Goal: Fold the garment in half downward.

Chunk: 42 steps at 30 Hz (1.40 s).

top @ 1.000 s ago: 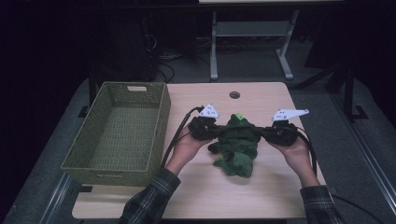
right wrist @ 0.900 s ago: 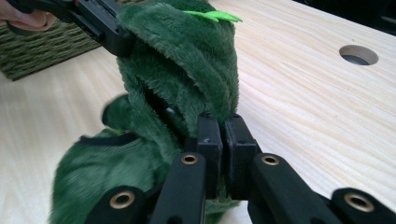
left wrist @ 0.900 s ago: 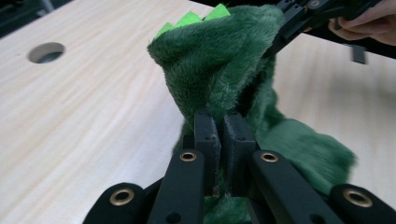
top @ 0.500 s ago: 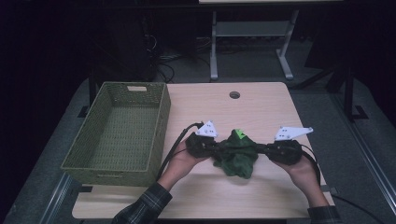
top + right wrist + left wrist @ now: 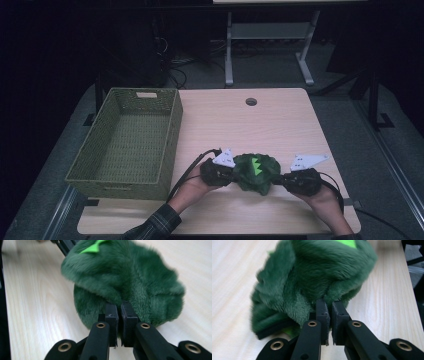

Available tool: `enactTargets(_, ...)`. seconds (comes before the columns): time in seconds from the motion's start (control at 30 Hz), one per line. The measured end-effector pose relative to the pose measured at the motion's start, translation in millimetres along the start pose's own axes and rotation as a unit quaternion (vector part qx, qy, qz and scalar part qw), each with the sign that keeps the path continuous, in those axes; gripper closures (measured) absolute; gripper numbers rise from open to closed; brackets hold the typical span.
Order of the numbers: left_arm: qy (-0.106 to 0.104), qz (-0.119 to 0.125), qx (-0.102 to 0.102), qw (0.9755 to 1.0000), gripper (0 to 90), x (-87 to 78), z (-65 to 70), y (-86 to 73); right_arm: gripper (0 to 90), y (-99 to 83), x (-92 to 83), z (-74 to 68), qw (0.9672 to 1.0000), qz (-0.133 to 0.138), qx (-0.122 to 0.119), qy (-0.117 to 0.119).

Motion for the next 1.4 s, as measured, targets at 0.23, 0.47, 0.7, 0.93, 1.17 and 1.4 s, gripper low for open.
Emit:
enactTargets(0.23, -0.016, -0.015, -0.008, 0.9997, 84.5, 15.0, 0.2, -9.2, 85.1, -14.0, 12.7, -4.2, 0.9996, -0.025, 0.002, 0.014)
enactTargets(0.47, -0.013, -0.004, -0.015, 0.9998, 71.1, 5.1, 7.2, -9.5, 72.0, -13.3, 6.3, -5.6, 0.9997, -0.018, 0.011, 0.015)
enactTargets(0.7, -0.017, 0.019, -0.021, 0.9995, 61.5, -15.8, 20.9, -12.4, 62.9, -18.6, -12.7, -9.8, 0.9996, -0.008, 0.016, 0.022)
enactTargets(0.93, -0.007, 0.029, -0.019, 0.9994, 60.7, -30.4, 27.7, -16.1, 71.1, -20.2, -22.4, -8.5, 0.9996, 0.002, 0.023, 0.013)
enactTargets(1.17, 0.011, 0.05, -0.022, 0.9984, 80.3, -33.6, 17.7, 1.5, 85.9, 5.8, -24.6, 0.1, 0.9993, 0.034, 0.016, -0.002)
enactTargets(1.4, 0.03, 0.029, -0.038, 0.9984, 89.2, -16.8, 1.8, 13.1, 89.9, 26.0, -2.6, 13.2, 0.9995, 0.03, 0.01, -0.009)
Point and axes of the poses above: each handheld gripper's, and its own axes: x roughly forward along the jaws, y roughly out of its top, z roughly to its right, the point moved 1 cm from there along x, roughly forward along the jaws, and after that the axes turned 9 degrees about -y, right-handed, at the moved point
